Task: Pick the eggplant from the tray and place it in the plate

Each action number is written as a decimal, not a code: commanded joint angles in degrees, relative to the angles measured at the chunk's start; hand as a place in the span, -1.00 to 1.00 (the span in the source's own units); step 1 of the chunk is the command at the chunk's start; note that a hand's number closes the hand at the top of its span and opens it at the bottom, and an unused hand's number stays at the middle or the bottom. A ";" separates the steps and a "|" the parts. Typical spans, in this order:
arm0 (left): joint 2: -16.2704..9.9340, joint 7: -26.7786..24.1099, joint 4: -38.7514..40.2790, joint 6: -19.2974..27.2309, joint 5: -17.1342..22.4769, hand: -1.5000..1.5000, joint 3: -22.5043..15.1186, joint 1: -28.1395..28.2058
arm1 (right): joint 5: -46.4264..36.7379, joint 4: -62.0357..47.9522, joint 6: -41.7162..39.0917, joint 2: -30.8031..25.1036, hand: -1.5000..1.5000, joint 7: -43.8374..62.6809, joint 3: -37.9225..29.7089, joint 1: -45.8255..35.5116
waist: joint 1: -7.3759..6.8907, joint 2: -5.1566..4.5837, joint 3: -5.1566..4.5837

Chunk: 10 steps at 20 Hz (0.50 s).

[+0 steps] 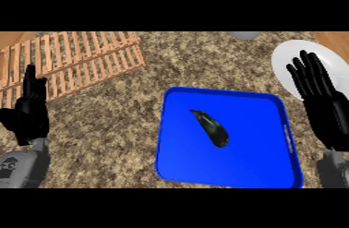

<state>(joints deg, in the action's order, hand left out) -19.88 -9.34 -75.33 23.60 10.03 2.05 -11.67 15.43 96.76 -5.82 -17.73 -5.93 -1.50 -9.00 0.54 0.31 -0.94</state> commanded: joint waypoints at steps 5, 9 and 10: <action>0.59 5.15 -1.28 -8.72 -0.32 0.00 -8.82 -1.76 | 1.73 -11.85 -18.53 -1.22 1.00 9.48 16.56 -11.50 | -7.39 -3.37 0.98; 1.40 9.48 -0.51 -12.37 0.70 0.00 -12.25 -1.25 | -13.70 -17.41 -16.38 -5.62 -1.00 0.28 17.12 -16.63 | -5.57 -3.01 1.18; 0.81 9.77 -1.14 -13.53 1.27 0.00 -12.28 0.03 | -7.09 -22.76 -17.72 -3.43 -1.00 -0.85 13.56 -16.66 | -5.64 -2.75 1.23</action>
<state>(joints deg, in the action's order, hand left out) -19.32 -4.66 -78.66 14.61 9.70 -7.18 -12.16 8.19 85.19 -22.13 -23.10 -3.11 12.84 -23.18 -5.22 -1.36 0.20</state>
